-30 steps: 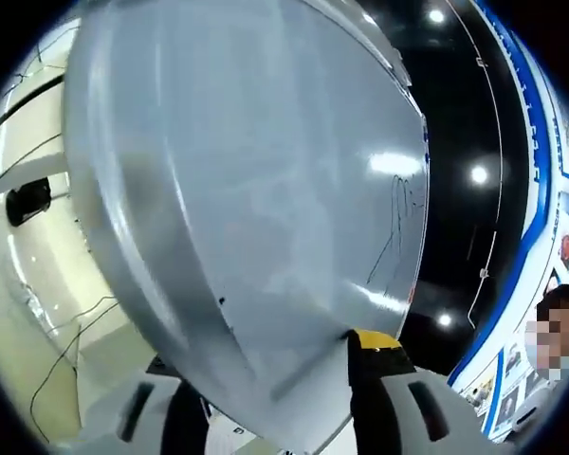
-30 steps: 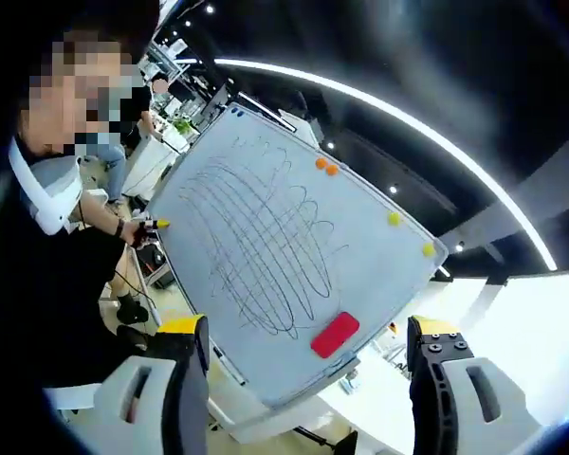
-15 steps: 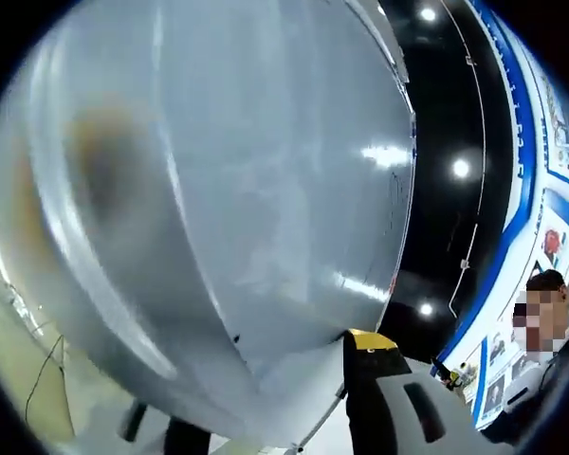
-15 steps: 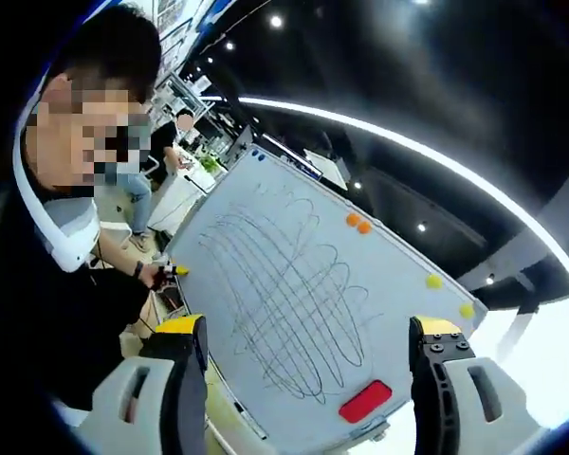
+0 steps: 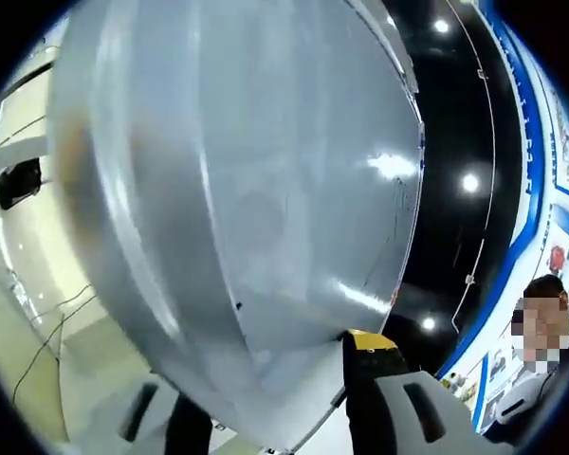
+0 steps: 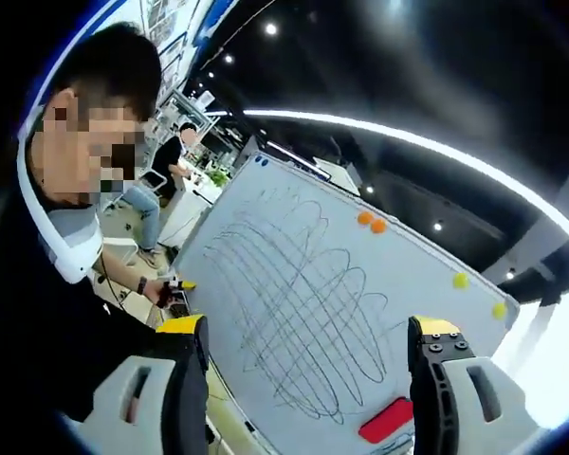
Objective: Wipe the writing off the whiteboard with the eraser
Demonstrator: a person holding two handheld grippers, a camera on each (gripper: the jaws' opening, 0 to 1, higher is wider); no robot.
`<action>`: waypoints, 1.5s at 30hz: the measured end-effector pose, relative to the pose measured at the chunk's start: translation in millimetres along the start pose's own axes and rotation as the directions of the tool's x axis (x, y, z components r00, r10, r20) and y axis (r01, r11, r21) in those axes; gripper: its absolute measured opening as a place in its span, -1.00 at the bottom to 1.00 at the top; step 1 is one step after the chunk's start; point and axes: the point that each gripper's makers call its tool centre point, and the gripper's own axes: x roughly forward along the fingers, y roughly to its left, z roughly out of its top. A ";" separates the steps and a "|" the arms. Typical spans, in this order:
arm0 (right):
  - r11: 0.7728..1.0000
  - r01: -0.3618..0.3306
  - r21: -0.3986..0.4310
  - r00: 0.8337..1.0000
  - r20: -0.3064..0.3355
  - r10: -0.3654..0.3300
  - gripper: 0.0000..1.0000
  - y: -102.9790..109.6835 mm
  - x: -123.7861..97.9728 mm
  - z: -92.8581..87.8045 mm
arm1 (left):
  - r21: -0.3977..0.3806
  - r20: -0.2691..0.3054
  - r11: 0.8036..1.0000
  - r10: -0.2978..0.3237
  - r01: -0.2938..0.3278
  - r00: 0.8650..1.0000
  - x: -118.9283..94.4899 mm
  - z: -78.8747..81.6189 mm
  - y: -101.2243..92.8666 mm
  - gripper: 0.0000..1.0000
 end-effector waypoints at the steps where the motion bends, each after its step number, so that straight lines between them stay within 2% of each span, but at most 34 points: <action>1: 1.000 -0.004 0.008 1.000 0.001 0.004 0.73 -0.5 2.6 -1.2 | -0.002 -0.011 1.000 -0.024 0.024 1.000 0.4 -1.9 -3.7 0.05; 2: 1.000 -0.006 0.010 1.000 0.001 0.006 0.73 -0.3 4.1 -1.9 | -0.006 -0.026 1.000 -0.028 0.027 0.999 1.1 -5.9 -4.5 0.05; 6: 0.999 -0.050 0.012 0.999 0.008 0.050 0.73 13.0 12.7 -4.2 | 0.000 -0.010 0.999 -0.042 0.042 0.999 -4.4 -4.7 -4.1 0.02; 7: 0.997 -0.073 0.020 0.997 0.008 0.073 0.73 18.6 16.4 -4.5 | 0.013 0.014 0.997 -0.081 0.081 0.997 -6.3 -3.1 -12.9 0.00; 9: 0.995 -0.098 0.024 0.995 0.015 0.098 0.73 24.8 22.4 -2.5 | 0.010 0.011 0.997 -0.079 0.079 0.997 -10.3 -11.7 -16.1 -0.02; 13: 0.986 -0.161 0.036 0.987 0.000 0.162 0.73 39.6 34.9 2.6 | 0.025 0.025 0.994 -0.108 0.107 0.994 -15.8 -5.1 -15.3 -0.05; 16: 0.984 -0.178 0.019 0.984 -0.018 0.178 0.72 47.2 40.5 7.6 | 0.017 0.025 0.994 -0.105 0.104 0.994 -17.1 0.5 -8.8 -0.04; 21: 0.979 -0.201 -0.017 0.980 0.012 0.201 0.72 70.7 44.0 28.4 | -0.015 -0.005 0.999 -0.044 0.044 0.999 -10.9 9.3 16.3 0.03; 23: 0.979 -0.199 -0.037 0.980 0.017 0.200 0.73 74.3 41.2 35.2 | -0.016 -0.007 0.999 -0.045 0.044 0.999 -9.9 10.3 19.3 0.03; 28: 0.984 -0.176 -0.031 0.983 0.055 0.178 0.73 65.2 31.3 47.6 | -0.011 -0.019 0.999 -0.037 0.037 0.999 -3.1 10.4 23.3 0.05; 30: 0.986 -0.167 -0.016 0.983 0.069 0.168 0.73 61.3 27.9 49.7 | 0.016 -0.004 0.998 -0.059 0.059 0.998 -1.2 7.3 14.7 0.03; 33: 0.988 -0.153 -0.007 0.986 0.072 0.153 0.73 57.2 23.4 48.6 | -0.016 -0.022 0.999 -0.048 0.048 0.999 2.3 -0.1 15.4 0.05; 39: 0.993 -0.121 -0.016 0.991 0.048 0.121 0.73 50.8 8.3 45.5 | -0.050 -0.031 0.998 -0.037 0.036 0.999 3.8 3.2 18.4 0.07; 40: 0.993 -0.116 -0.022 0.992 0.050 0.117 0.73 49.5 5.8 46.6 | -0.078 -0.053 0.997 -0.026 0.022 0.998 4.9 -2.9 18.7 0.08; 45: 0.997 -0.076 -0.022 0.995 0.066 0.077 0.73 36.0 -11.3 50.0 | -0.100 -0.073 0.995 -0.009 0.002 0.997 4.8 0.7 24.7 0.11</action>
